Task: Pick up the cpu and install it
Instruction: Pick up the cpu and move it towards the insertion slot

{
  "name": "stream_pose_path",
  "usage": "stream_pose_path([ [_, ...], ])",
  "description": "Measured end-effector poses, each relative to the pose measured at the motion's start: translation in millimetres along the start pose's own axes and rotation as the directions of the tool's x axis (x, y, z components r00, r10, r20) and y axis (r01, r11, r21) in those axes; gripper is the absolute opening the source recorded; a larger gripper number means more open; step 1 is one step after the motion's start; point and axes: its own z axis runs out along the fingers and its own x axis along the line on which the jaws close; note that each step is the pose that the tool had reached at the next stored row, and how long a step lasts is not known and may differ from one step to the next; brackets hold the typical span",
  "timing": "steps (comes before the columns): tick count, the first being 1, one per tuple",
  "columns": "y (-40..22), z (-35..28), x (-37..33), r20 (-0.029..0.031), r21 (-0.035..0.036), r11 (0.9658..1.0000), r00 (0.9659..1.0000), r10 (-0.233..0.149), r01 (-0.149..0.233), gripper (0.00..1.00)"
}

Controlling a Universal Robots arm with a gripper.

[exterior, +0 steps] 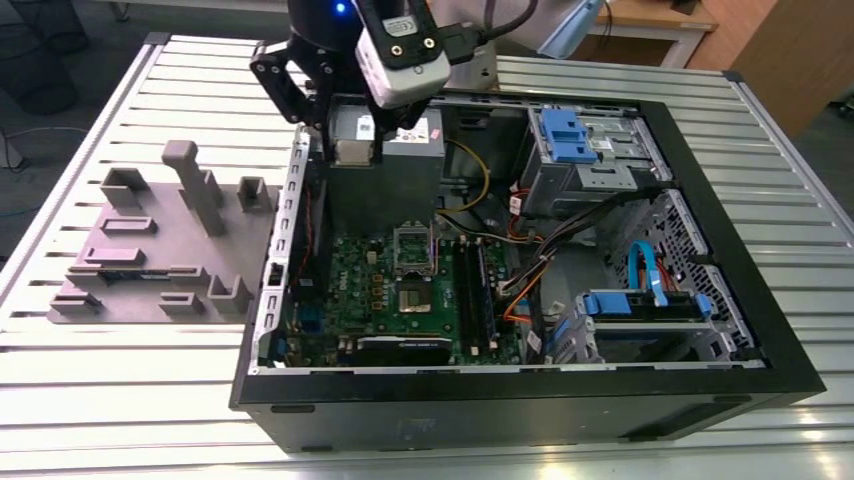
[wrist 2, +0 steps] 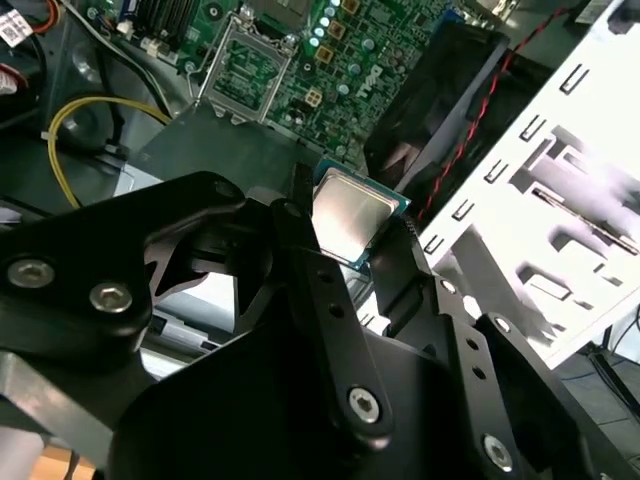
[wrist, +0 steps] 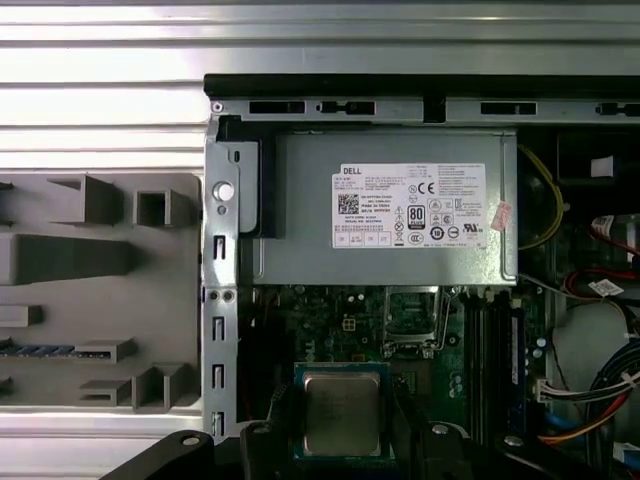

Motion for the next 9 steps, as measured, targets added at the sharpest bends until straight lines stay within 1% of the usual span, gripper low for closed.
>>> stream_pose_path([
  [3,-4.3,0.4,-0.7,0.0001,-0.0001,1.0,1.0,0.001,-0.001,0.47],
  [5,-5.7,0.6,-2.5,0.0001,-0.0001,1.0,1.0,0.001,-0.001,0.47],
  [7,-5.7,0.5,-6.4,0.0,0.0,1.0,1.0,0.001,-0.001,0.47],
  [9,-5.6,0.5,-12.5,0.0,0.0,1.0,1.0,0.001,-0.001,0.47],
])
